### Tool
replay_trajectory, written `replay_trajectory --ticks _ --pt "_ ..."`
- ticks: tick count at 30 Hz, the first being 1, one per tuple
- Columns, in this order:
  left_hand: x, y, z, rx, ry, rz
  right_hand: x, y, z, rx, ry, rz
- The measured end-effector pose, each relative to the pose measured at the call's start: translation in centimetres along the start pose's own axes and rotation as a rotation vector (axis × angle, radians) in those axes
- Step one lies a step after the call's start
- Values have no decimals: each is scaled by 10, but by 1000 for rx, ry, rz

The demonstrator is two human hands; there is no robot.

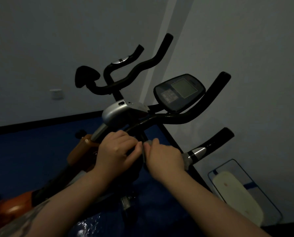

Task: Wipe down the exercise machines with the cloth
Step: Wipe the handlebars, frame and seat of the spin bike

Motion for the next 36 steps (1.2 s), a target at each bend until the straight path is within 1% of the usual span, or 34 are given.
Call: replay_trajectory --ticks 2,4,6,10,11,14,20,24,26,28,30,32,34,36 --pt "0 1 0 5 1 -1 -3 0 -2 3 -62 2" --pt "0 1 0 4 -6 22 -1 7 -4 -6 -45 -11" --pt "0 0 0 1 -19 30 -1 8 -6 -47 -30 38" --pt "-1 -1 0 8 -24 24 -7 -24 3 -139 -92 166" --pt "-1 -1 0 13 -24 27 -8 -24 5 -145 -98 163" --pt "0 -1 -1 11 -15 59 -3 -13 -3 -86 -152 140" --pt "-1 -2 1 15 -32 34 -3 -39 3 -194 -110 209" --pt "0 -1 0 14 -24 41 4 -25 -3 -235 -89 164" --pt "-1 -2 0 4 -24 31 5 -31 -5 -266 -122 163" --pt "-2 -2 -1 -5 -23 19 8 -42 -3 -261 -179 128" --pt "-2 -1 -1 -9 -16 13 7 -37 -4 -159 -202 58" --pt "-2 -1 -1 -17 1 23 9 -14 -8 -101 -161 -20" --pt "-2 -1 -1 -26 14 36 -2 14 -14 -142 -40 -182" --pt "-2 -1 0 -21 30 36 -6 36 -27 -280 -47 -293"
Point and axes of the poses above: each hand's wrist, its own y-axis away from the middle knuckle, its own x-axis out of the palm, z = x × y, the point moved 5 cm from there along -y, towards the middle knuckle, and after that the axes turned 8 degrees about y, right-handed, at the moved point
